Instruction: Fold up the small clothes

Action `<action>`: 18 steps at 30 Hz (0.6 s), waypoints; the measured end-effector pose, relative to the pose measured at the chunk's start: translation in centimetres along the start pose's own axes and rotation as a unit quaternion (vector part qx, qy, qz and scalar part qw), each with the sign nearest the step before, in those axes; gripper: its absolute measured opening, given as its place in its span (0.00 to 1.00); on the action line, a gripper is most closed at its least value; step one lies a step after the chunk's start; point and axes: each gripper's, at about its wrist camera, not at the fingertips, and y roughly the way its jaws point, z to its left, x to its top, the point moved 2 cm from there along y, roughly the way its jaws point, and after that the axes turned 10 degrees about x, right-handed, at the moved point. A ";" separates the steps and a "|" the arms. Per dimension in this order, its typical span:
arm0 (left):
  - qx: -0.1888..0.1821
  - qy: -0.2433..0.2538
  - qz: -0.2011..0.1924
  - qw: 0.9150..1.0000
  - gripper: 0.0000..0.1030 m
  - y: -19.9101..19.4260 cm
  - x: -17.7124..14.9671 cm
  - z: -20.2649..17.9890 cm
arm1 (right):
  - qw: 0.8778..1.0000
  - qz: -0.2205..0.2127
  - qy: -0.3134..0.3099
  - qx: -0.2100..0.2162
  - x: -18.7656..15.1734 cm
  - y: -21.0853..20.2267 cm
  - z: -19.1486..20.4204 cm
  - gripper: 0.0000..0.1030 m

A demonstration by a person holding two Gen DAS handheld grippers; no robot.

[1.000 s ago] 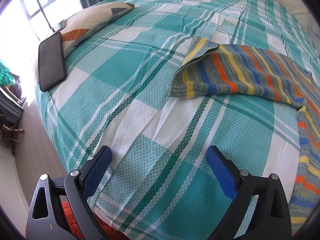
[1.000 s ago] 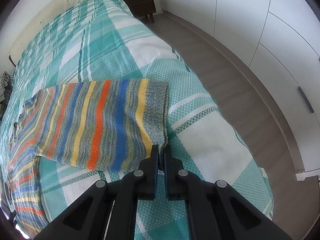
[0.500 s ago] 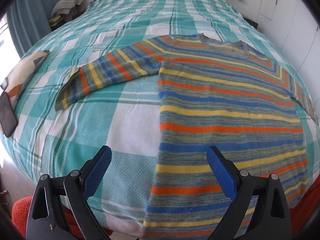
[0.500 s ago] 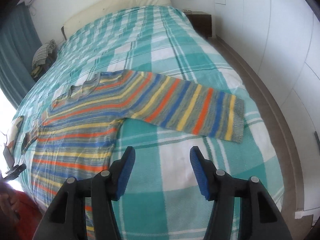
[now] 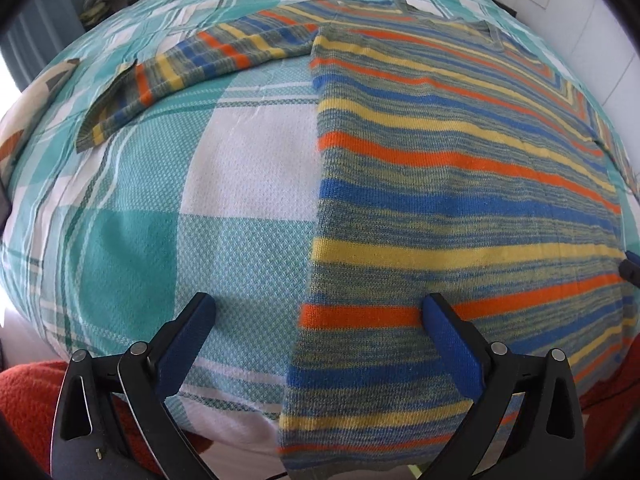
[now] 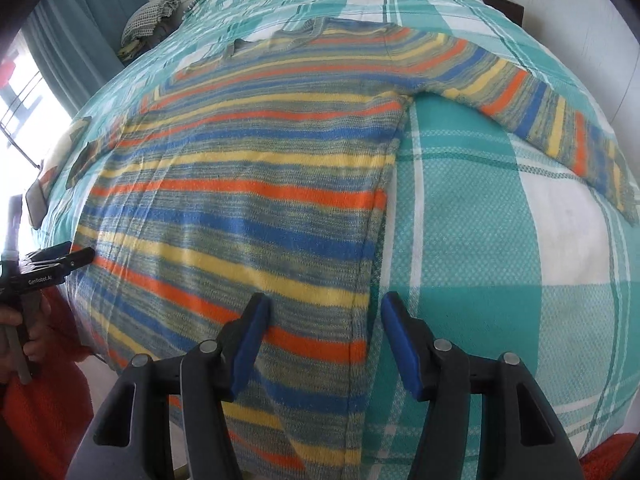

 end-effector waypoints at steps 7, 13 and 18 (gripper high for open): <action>0.001 0.010 -0.010 1.000 1.00 0.0 -0.4 -0.5 | 1.000 -0.013 0.016 -0.010 -0.7 -1.0 -0.6 0.64; -0.025 -0.002 -0.010 1.000 0.99 -0.8 0.1 0.6 | 0.995 -0.089 0.047 -0.021 -0.3 -4.2 -1.6 0.64; -0.034 -0.039 -0.056 0.997 0.99 -2.3 0.9 2.3 | 0.986 -0.141 0.069 -0.053 0.0 -6.5 -3.4 0.72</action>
